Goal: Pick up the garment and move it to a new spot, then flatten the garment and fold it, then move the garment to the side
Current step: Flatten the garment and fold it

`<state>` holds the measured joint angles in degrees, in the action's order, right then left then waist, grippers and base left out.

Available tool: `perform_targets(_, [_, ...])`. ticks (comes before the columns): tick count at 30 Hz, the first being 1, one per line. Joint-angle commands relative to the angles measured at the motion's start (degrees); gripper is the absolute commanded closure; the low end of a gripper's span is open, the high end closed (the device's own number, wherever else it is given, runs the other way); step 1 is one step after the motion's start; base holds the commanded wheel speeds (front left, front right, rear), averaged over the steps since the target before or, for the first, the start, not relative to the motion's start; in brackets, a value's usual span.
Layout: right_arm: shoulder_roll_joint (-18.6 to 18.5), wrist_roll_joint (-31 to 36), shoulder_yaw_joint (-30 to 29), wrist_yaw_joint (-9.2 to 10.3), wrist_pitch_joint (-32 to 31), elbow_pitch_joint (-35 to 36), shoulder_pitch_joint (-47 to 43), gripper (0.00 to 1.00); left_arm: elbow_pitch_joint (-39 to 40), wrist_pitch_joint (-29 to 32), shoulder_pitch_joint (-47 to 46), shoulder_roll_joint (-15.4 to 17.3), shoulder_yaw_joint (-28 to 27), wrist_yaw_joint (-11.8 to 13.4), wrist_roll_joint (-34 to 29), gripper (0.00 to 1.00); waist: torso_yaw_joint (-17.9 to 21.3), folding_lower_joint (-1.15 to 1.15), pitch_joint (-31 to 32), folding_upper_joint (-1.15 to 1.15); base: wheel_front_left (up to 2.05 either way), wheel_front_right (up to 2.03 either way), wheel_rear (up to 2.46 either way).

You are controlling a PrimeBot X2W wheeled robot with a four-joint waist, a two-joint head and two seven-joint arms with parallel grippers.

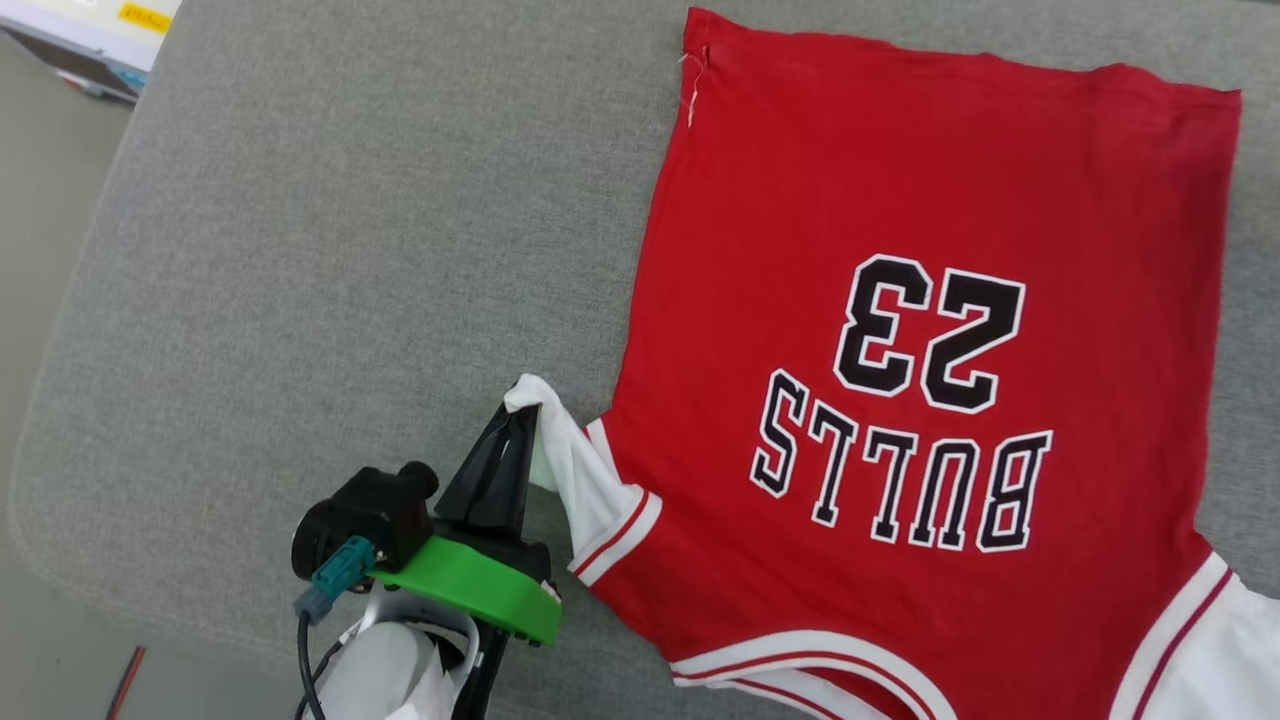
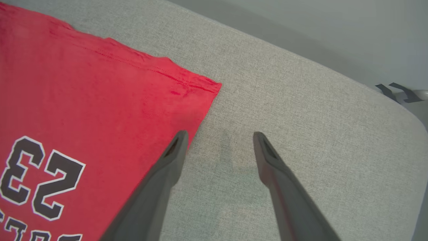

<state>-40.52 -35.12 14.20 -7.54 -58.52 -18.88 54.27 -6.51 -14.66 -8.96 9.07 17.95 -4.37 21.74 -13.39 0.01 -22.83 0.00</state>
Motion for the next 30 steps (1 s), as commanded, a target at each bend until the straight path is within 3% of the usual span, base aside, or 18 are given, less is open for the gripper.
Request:
perform_targets(1, [0.6,0.9,0.4,0.05,-1.3,-1.6,2.0,0.00,0.6,-0.3,-1.4,-0.6,-0.1,-0.4,-0.8,1.00,-4.6,-0.01,-5.6,0.00,0.00,0.00,0.00])
perform_targets(8, [3.0,4.4,-0.4,0.05,-3.6,-8.5,6.4,0.00,1.9,-0.3,-2.8,-2.2,0.4,-1.1,-2.3,1.00,-7.1,-0.01,-8.8,0.00,0.00,0.00,0.00])
perform_targets(19, [2.7,4.6,-0.2,0.05,-5.2,-13.6,1.8,0.00,2.2,-0.3,-3.7,-3.6,0.0,-1.7,-3.6,1.00,-7.8,-0.01,-10.3,0.00,0.00,0.00,0.00])
perform_targets(21, [2.4,4.5,0.0,0.05,-5.1,-13.1,1.6,1.00,2.0,-0.3,-3.7,-3.6,-0.2,-1.7,-3.9,1.00,-7.6,-0.01,-10.0,0.00,0.00,0.00,0.00])
perform_targets(30, [2.1,3.6,1.0,0.05,0.7,-11.7,2.8,1.00,0.8,-0.3,-2.3,-3.4,-1.1,-1.8,-5.0,1.00,-5.7,-0.01,-5.2,0.00,0.00,0.00,0.00])
